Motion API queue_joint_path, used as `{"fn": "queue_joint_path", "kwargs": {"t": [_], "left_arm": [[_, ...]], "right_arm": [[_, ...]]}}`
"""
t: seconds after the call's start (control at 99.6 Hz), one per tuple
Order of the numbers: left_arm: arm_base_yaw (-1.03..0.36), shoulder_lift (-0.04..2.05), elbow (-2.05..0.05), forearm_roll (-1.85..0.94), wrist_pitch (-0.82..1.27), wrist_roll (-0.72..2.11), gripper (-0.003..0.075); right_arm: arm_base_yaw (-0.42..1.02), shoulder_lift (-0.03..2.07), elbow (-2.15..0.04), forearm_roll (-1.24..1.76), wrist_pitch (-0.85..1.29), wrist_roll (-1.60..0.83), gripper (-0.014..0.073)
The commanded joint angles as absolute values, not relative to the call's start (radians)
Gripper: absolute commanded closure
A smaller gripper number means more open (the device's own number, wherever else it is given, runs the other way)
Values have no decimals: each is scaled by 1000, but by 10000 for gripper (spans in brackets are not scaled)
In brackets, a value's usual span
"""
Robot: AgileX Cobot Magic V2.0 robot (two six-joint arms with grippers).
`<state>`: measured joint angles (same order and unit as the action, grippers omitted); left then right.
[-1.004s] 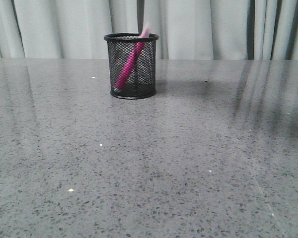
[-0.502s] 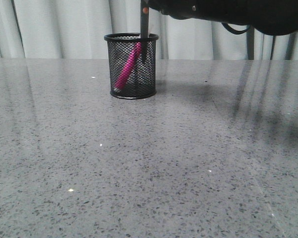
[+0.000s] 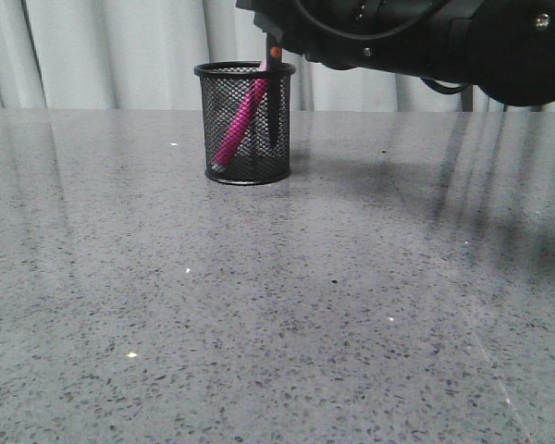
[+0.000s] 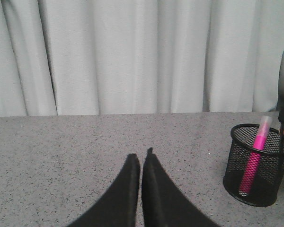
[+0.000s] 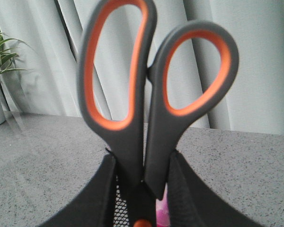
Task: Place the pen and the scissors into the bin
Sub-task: 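Carry the scissors above the mesh cup, blades pointing down, then lower the scissors blades-first into the cup beside the marker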
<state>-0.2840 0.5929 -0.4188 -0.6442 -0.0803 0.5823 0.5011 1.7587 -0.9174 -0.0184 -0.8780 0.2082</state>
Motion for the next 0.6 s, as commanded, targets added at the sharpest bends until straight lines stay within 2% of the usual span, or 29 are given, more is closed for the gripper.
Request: {"fn": "queue_joint_path", "kwargs": {"t": [0.0,0.592], "left_arm": [[-282,594,-447,-648,-144,574,742],[-282,594,-447,-648,-144,574,742]], "right_arm": [[500,1714,-936,-29,-977,205,669],[500,1714,-936,-110,-915,205,669]]}}
